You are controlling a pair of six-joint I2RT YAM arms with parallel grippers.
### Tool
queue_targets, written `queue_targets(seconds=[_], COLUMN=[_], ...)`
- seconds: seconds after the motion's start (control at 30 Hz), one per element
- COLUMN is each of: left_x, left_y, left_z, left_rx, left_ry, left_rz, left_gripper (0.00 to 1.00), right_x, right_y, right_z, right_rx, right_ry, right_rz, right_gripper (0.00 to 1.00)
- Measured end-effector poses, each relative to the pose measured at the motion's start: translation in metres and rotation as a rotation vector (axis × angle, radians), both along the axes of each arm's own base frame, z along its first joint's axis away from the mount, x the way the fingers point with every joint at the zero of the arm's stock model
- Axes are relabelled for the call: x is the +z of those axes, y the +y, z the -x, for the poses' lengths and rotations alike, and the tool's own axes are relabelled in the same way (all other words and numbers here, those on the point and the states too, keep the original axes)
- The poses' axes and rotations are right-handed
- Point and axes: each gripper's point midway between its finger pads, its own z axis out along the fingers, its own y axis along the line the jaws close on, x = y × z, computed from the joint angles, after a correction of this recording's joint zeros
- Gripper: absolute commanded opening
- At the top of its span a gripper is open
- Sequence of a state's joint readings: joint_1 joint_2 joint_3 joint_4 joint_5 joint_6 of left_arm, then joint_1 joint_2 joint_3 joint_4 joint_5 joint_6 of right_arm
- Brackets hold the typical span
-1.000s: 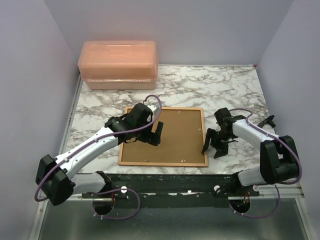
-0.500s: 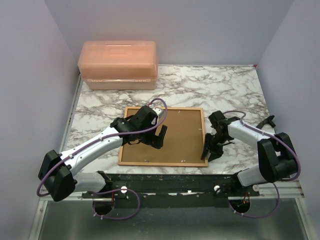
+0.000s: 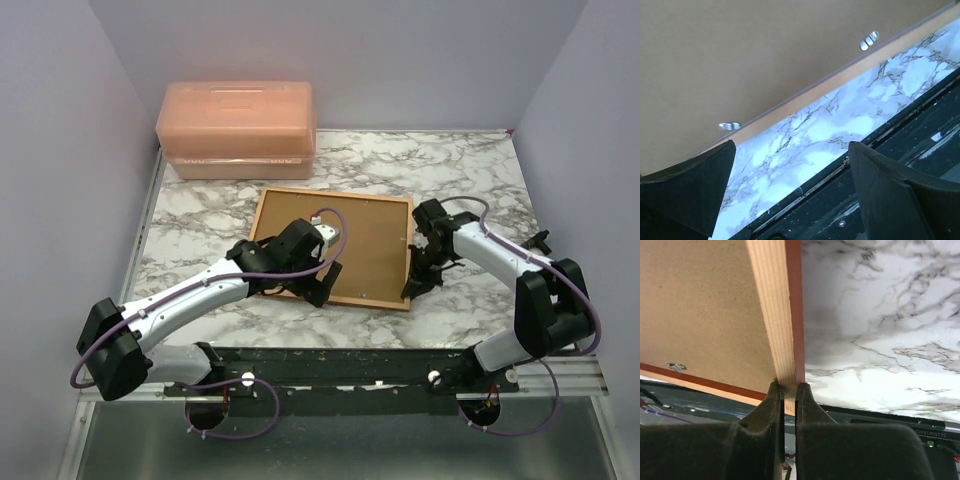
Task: Put the photo into the frame
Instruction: Turn over the photo frame at the center of the board.
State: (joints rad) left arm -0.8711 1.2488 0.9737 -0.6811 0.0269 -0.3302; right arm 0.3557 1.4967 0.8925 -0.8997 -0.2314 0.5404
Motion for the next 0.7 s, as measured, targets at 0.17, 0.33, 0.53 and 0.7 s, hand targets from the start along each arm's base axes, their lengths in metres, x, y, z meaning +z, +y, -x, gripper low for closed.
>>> queue_targets(seconds=[0.17, 0.33, 0.53, 0.7], left_x=[0.000, 0.005, 0.011, 0.004], left_y=[-0.003, -0.005, -0.005, -0.011], left_z=[0.005, 0.001, -0.018, -0.028], left_rx=[-0.061, -0.087, -0.063, -0.102], left_ry=[-0.049, -0.134, -0.258, -0.344], left_rz=[-0.038, -0.088, -0.169, -0.265], left_gripper=[0.98, 0.99, 0.98, 0.95], right_x=[0.031, 0.055, 0.075, 0.092], right_y=[0.009, 0.015, 0.020, 0.025], right_z=[-0.026, -0.034, -0.033, -0.034], right_rx=[-0.003, 0.001, 0.008, 0.012], right_ry=[-0.067, -0.082, -0.068, -0.070], right_rz=[-0.028, -0.047, -0.078, -0.109], right_gripper=[0.00, 0.00, 0.00, 0.00])
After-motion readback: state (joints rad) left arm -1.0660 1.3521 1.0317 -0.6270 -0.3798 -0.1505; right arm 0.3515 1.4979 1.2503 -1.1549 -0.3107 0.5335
